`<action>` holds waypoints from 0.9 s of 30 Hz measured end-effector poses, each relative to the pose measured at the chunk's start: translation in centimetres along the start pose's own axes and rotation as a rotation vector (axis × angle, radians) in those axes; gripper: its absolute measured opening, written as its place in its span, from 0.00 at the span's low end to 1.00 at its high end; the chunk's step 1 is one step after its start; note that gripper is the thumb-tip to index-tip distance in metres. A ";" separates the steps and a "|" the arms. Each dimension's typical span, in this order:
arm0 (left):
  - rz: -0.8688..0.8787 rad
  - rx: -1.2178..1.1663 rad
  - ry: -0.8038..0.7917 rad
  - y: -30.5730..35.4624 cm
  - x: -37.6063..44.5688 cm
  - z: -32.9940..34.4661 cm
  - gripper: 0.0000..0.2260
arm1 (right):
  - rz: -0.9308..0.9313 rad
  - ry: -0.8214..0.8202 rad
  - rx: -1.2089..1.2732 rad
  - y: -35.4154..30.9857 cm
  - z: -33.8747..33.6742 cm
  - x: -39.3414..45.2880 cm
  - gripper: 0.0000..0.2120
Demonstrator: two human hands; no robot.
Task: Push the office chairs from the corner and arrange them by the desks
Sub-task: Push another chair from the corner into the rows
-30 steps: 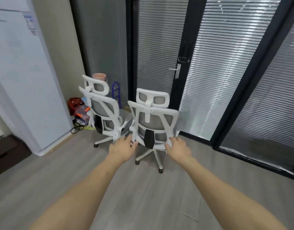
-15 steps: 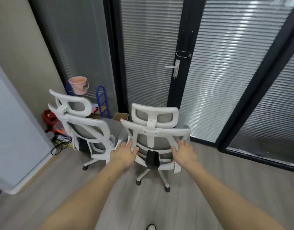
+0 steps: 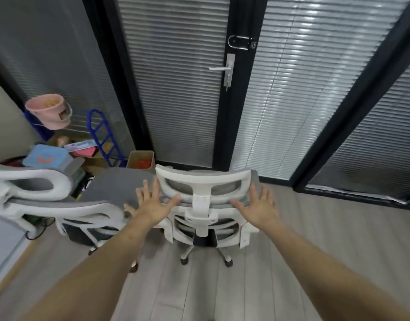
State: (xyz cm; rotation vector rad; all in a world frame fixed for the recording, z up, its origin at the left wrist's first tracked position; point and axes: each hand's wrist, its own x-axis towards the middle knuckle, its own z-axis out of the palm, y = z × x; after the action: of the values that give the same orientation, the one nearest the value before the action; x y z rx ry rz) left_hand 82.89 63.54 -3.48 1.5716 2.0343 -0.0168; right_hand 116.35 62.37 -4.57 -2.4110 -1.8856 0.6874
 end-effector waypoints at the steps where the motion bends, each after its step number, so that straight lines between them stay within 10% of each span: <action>1: 0.012 0.015 -0.027 -0.4 0.7 0.4 0.53 | 0.016 0.007 -0.011 -0.1 0.2 0.3 0.55; 27: 0.428 0.142 -0.359 -7.7 -8.4 5.1 0.47 | 0.519 0.078 0.119 0.6 9.6 -25.4 0.51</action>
State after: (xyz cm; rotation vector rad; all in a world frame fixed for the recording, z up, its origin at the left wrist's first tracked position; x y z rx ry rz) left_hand 79.42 51.96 -6.54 1.9074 1.4249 -0.2665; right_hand 109.04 36.26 -4.91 -2.8128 -1.1497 0.6775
